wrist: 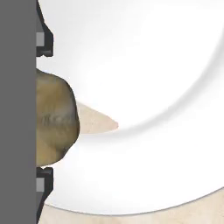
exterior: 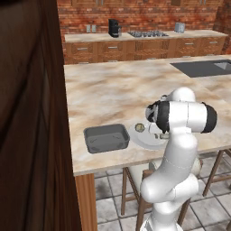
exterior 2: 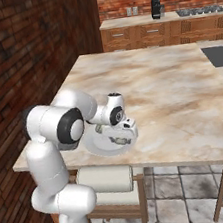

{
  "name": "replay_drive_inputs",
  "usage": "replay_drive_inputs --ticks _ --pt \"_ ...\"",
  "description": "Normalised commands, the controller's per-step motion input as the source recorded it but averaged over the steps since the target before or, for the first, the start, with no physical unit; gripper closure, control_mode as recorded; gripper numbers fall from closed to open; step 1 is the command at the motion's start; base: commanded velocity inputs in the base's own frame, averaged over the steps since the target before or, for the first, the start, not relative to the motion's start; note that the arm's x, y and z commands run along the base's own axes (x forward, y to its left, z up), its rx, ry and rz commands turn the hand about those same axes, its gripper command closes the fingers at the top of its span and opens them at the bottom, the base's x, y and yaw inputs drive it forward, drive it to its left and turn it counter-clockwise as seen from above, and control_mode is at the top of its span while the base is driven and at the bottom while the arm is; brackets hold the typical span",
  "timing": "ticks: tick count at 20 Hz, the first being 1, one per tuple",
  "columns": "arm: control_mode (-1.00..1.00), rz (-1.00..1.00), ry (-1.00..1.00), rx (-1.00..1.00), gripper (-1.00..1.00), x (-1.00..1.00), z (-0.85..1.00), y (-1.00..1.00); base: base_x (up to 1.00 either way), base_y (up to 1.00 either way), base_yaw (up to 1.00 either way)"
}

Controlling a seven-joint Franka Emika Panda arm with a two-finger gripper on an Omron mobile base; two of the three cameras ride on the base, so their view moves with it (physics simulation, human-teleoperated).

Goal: Place two dumplings into each of the tupperware containers and then place the containers in the fridge.

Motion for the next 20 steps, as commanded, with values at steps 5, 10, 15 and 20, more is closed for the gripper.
replay_drive_inputs --ticks 5,10,15,20 --pt "-1.0 0.0 0.13 0.0 -1.0 0.06 -0.32 -0.05 0.0 0.0 0.0" --pt "-1.0 0.0 0.17 0.0 -1.0 0.0 -0.2 0.0 0.0 0.0 0.0" --pt "-1.0 0.0 0.14 0.0 -1.0 -0.26 -0.15 -0.01 0.0 0.0 0.0" --pt "-1.0 0.0 -0.03 0.0 -1.0 -0.65 -0.03 0.0 0.0 0.0 0.0"
